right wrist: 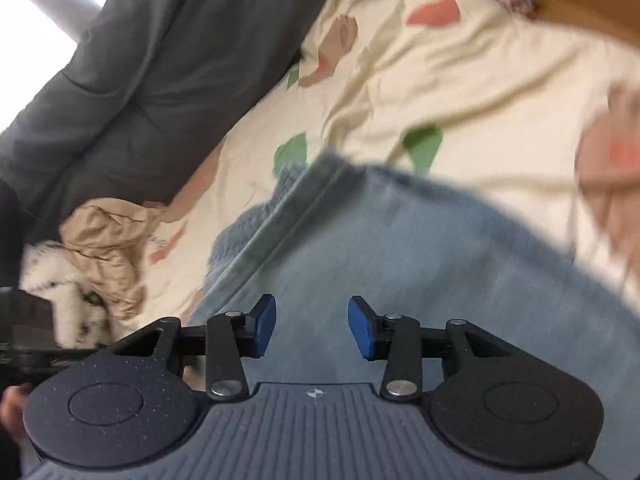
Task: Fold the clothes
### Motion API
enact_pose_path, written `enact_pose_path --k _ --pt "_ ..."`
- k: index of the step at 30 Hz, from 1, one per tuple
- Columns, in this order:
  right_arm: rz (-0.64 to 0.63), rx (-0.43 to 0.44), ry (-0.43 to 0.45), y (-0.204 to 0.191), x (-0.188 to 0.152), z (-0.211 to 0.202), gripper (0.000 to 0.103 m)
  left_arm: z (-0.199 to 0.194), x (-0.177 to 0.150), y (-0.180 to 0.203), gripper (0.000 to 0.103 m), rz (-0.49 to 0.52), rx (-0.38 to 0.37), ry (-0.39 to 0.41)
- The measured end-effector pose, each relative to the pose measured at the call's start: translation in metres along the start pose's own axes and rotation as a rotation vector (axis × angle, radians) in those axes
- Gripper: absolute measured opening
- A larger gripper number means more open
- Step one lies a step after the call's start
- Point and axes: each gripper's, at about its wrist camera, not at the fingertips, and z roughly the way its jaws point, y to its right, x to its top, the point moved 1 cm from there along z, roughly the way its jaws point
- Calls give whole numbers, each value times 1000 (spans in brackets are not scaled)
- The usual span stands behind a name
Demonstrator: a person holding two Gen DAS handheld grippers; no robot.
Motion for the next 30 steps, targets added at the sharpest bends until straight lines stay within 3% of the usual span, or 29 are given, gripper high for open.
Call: enact_pose_path --k 9,17,19,21,24,28,30 --pt "-250 -99 -15 -7 57 21 48 -12 0 -1 6 -24 9 19" --pt "-406 -47 -98 -11 72 47 47 -18 -1 4 5 -1 53 41" --pt "-437 -20 -115 -14 74 51 44 -19 -1 2 5 -13 52 40" --pt "-473 -1 -126 -19 74 53 20 -21 -1 3 5 -11 51 46" --pt "-521 4 -131 -29 75 50 12 -25 0 5 5 -6 49 54" --pt "-499 20 -127 -29 80 47 12 -25 -1 -1 5 -26 48 54" --pt "-502 7 -134 -29 79 51 17 -19 -3 -5 6 -26 66 51"
